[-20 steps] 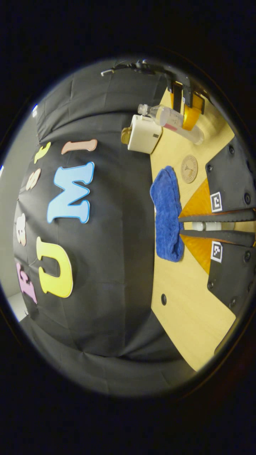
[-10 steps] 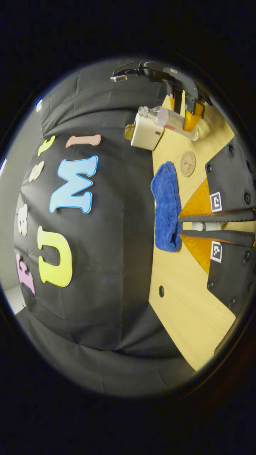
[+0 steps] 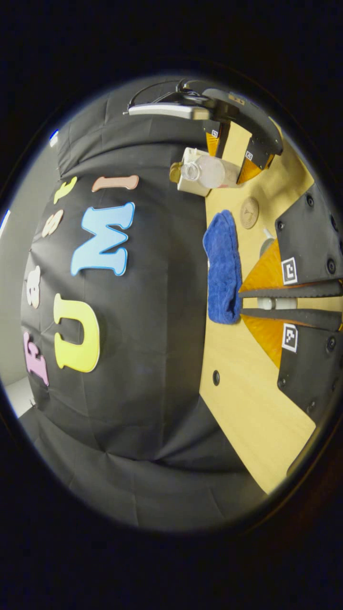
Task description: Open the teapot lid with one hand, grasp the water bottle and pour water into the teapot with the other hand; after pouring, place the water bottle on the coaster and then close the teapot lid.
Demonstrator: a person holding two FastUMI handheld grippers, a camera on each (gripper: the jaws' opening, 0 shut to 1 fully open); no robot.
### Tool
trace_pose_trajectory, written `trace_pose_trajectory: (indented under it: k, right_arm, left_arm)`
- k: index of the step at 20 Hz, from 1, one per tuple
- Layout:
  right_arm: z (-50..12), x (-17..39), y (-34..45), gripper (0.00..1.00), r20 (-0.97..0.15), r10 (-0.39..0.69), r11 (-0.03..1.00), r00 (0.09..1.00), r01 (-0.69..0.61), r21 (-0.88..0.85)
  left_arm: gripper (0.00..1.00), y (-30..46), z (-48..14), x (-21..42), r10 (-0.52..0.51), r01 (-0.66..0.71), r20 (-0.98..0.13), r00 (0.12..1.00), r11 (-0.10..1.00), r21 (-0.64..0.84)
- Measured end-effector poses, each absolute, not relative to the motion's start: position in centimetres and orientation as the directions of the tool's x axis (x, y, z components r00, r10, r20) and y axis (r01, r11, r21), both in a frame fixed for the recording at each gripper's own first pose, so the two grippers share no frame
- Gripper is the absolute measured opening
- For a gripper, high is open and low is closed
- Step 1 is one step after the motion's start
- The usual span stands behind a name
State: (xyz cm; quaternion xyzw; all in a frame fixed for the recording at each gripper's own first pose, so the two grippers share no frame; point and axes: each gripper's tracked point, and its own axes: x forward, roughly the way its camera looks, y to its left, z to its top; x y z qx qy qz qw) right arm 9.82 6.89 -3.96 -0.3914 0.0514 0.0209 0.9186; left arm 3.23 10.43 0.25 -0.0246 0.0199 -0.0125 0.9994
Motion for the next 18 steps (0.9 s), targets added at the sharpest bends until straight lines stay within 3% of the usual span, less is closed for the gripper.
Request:
trace_pose_trajectory:
  k: [7, 18]
  right_arm:
    - [-3.0, 10.9, 9.9, 0.75, -0.020, 0.037, 0.418, 0.999, -0.034, -0.908]
    - [-3.1, 11.1, 11.1, 0.75, 0.028, 0.062, 0.187, 0.998, 0.016, -0.982]
  left_arm:
    - [0.17, 12.6, -0.2, 2.3, 0.011, -0.013, -0.044, 0.999, 0.998, -0.053]
    - [0.16, 13.9, -0.7, 2.1, 0.020, -0.023, -0.056, 0.998, 0.998, -0.055]
